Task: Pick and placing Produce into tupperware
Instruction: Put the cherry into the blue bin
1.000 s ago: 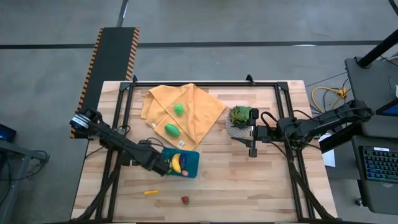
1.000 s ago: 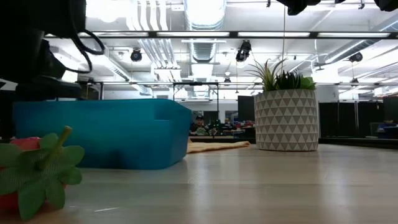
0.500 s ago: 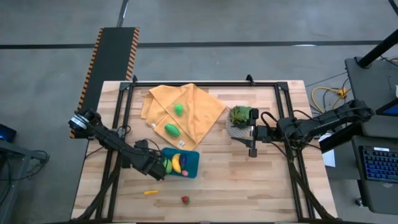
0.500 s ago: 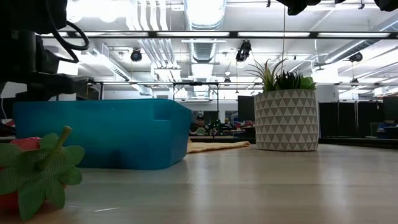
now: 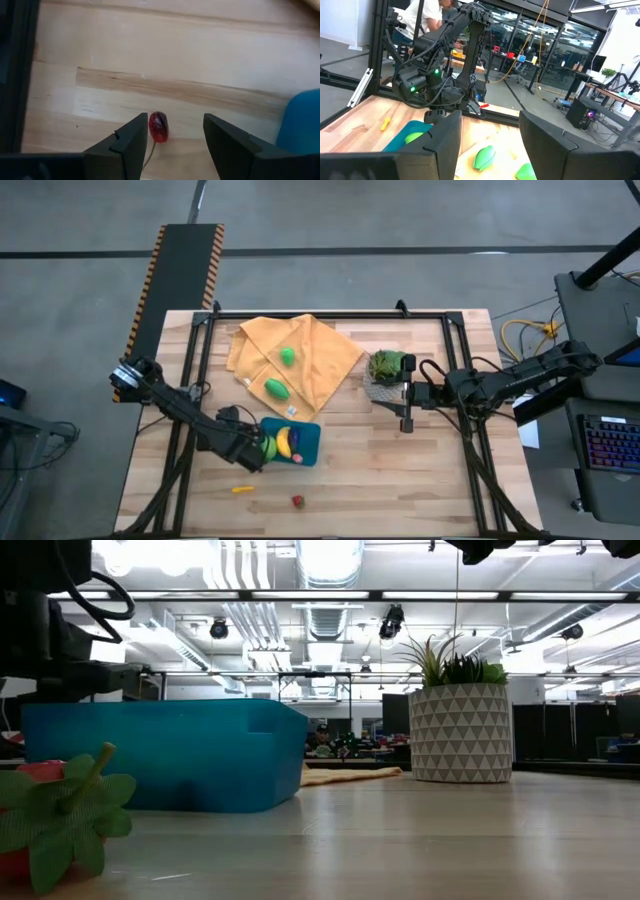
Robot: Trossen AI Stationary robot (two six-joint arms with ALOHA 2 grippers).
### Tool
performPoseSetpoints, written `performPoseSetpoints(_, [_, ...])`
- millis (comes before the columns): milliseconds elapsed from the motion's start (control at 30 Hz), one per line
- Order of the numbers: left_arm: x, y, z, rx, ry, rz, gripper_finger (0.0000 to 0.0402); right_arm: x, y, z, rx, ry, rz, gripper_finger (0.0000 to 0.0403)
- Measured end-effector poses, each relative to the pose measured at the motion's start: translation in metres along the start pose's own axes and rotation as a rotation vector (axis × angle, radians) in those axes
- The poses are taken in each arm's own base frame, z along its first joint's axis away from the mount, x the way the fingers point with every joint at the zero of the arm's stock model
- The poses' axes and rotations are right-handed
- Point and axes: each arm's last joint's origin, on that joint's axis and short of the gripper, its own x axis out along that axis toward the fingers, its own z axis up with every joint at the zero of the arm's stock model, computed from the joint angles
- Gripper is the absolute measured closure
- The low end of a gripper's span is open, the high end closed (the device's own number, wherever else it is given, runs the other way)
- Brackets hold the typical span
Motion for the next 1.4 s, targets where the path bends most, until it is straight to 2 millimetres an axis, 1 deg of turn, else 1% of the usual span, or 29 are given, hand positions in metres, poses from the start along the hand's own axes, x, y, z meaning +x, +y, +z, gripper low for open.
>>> performPoseSetpoints(167, [0.004,0.003,-0.002,0.009,0.0,-0.002,0.0224,0.0,0.0,0.0,0.0,0.0,0.0,0.0211])
performPoseSetpoints(667, [0.004,0.01,-0.01,0.063,0.005,-0.018,0.0224,0.0,0.0,0.0,0.0,0.001,0.0,0.0211])
performPoseSetpoints(933, [0.01,0.014,-0.009,0.083,-0.008,-0.005,0.0224,0.0,0.0,0.0,0.0,0.001,0.0,0.0211])
performPoseSetpoints(1400, [0.019,0.015,-0.013,0.08,0.023,-0.051,0.0224,0.0,0.0,0.0,0.0,0.001,0.0,0.0211])
